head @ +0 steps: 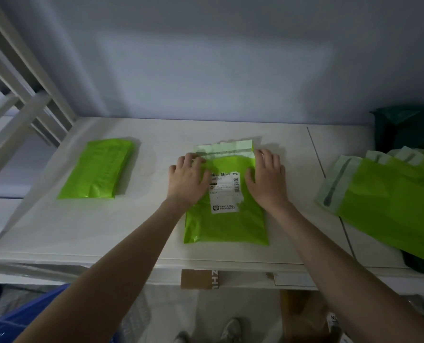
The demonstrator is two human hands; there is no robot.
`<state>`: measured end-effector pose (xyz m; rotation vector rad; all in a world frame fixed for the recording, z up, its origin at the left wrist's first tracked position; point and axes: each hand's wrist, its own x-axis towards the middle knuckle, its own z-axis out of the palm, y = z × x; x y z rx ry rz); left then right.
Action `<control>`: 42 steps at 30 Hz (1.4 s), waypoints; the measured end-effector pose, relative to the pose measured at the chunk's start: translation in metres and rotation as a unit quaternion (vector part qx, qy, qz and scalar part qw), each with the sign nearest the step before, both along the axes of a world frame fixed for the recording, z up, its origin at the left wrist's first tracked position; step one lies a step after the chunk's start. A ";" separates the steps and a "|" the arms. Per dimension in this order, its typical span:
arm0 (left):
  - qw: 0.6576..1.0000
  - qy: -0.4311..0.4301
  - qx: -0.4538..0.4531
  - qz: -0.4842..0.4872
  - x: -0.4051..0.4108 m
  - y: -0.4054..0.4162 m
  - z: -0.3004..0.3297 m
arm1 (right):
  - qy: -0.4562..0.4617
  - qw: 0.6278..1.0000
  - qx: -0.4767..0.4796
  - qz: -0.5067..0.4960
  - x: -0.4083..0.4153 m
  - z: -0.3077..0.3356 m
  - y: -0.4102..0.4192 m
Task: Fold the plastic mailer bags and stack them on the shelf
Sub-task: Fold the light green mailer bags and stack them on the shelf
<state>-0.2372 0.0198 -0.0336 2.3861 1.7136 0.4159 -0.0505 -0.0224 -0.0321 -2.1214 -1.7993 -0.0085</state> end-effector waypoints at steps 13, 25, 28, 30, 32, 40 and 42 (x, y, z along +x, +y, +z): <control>0.989 0.076 -0.099 -0.080 0.016 0.011 -0.024 | -0.057 0.980 -0.167 0.094 -0.001 -0.023 0.018; 0.994 0.060 -0.084 -0.044 0.015 0.010 -0.027 | -0.016 0.984 -0.178 0.026 0.001 -0.022 0.015; 0.993 0.014 -0.097 -0.062 0.009 0.008 -0.023 | 0.004 0.982 -0.181 0.058 0.005 -0.019 0.013; 0.993 -0.036 -0.096 -0.052 0.002 0.005 -0.020 | 0.039 0.985 -0.156 0.069 0.008 -0.016 0.011; 0.994 -0.078 -0.072 -0.015 -0.006 0.001 -0.016 | 0.075 0.989 -0.108 0.063 0.012 -0.012 0.006; 0.975 -0.147 -0.134 0.096 -0.029 -0.013 0.008 | 0.180 0.978 -0.085 -0.066 0.017 0.005 -0.023; 0.968 -0.151 -0.172 0.100 -0.030 -0.015 0.010 | 0.255 0.956 -0.122 -0.080 0.017 0.007 -0.029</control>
